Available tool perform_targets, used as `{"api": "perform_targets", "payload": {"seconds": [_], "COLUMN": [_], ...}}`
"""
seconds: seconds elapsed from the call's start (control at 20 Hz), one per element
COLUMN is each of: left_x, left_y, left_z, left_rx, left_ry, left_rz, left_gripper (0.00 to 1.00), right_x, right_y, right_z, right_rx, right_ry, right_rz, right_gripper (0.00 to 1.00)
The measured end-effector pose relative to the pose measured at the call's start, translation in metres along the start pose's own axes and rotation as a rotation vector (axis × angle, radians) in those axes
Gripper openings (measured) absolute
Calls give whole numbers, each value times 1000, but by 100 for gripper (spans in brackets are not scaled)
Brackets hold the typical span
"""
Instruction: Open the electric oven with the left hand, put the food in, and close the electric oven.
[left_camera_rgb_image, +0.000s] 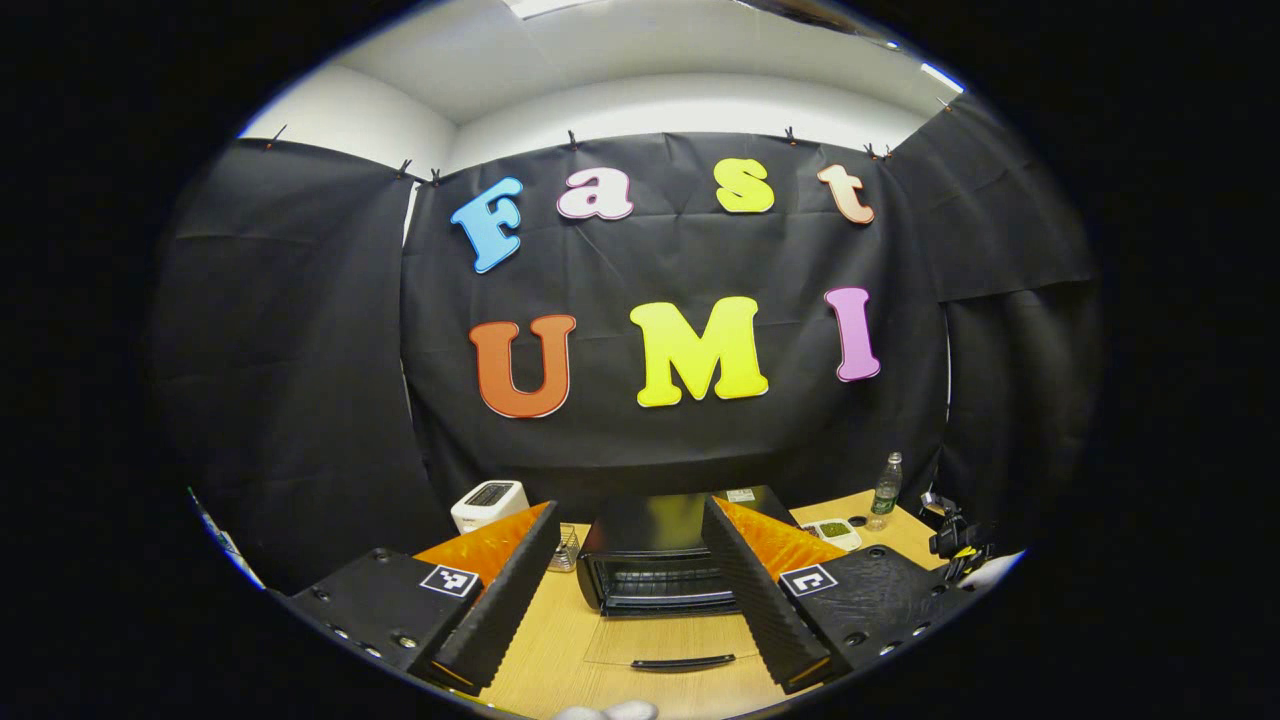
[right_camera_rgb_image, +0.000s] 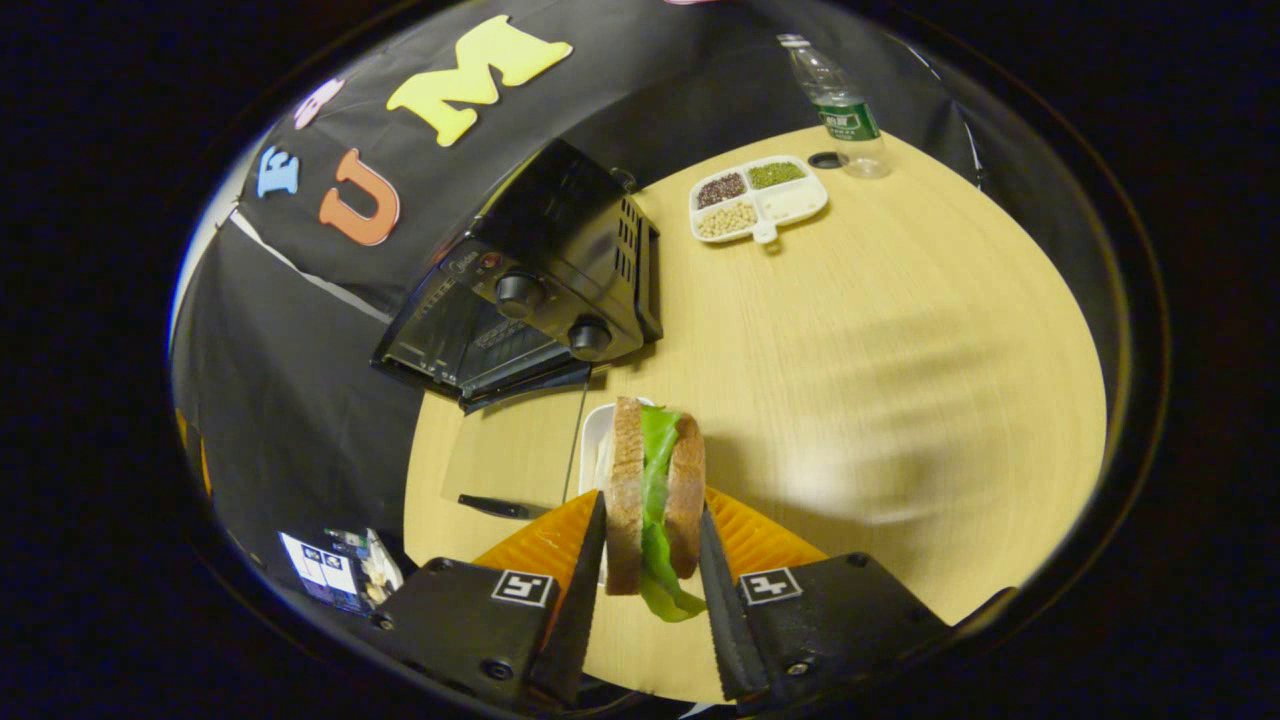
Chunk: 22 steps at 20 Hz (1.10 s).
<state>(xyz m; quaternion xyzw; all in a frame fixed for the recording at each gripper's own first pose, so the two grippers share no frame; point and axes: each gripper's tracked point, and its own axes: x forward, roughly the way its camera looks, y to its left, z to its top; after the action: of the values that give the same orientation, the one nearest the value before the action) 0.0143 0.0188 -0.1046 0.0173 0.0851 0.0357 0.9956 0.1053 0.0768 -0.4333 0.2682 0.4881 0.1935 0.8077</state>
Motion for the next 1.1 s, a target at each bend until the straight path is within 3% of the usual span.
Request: {"api": "perform_targets", "payload": {"seconds": [0.05, 0.25, 0.5, 0.55, 0.75, 0.9, 0.95, 1.05, 1.1], "left_x": [2, 7, 5, 5, 2, -2, -4, -6, -7], "left_y": [-1, -2, 7, 9, 23, 33, 35, 39, 41], "left_z": [-2, -3, -1, -2, -2, -2, -3, -4, -6], "left_rx": [2, -2, -6, -9, -12, -4, -1, 8, 13], "left_ry": [7, 14, 3, 4, 3, 2, 1, 3, 8], "left_rz": [-3, -14, -24, -29, -43, -51, -56, -70, -77], "left_gripper": [94, 94, 94, 94, 94, 94, 94, 94, 94], "right_x": [0, -4, -28, -32, -29, -6, 5, 24, 35], "right_y": [2, 7, 26, 34, 86, 112, 120, 135, 141], "right_z": [-1, -1, 13, 17, 28, 25, 24, 22, 23], "right_rx": [-4, -48, -48, -29, 128, 252, 286, 351, 380], "right_ry": [2, 14, -43, -64, -162, -205, -217, -238, -254], "right_rz": [6, -4, -4, 9, 139, 216, 233, 267, 278], "right_gripper": [43, 36, 36, 40, 36, 40, 35, 35, 39]}}
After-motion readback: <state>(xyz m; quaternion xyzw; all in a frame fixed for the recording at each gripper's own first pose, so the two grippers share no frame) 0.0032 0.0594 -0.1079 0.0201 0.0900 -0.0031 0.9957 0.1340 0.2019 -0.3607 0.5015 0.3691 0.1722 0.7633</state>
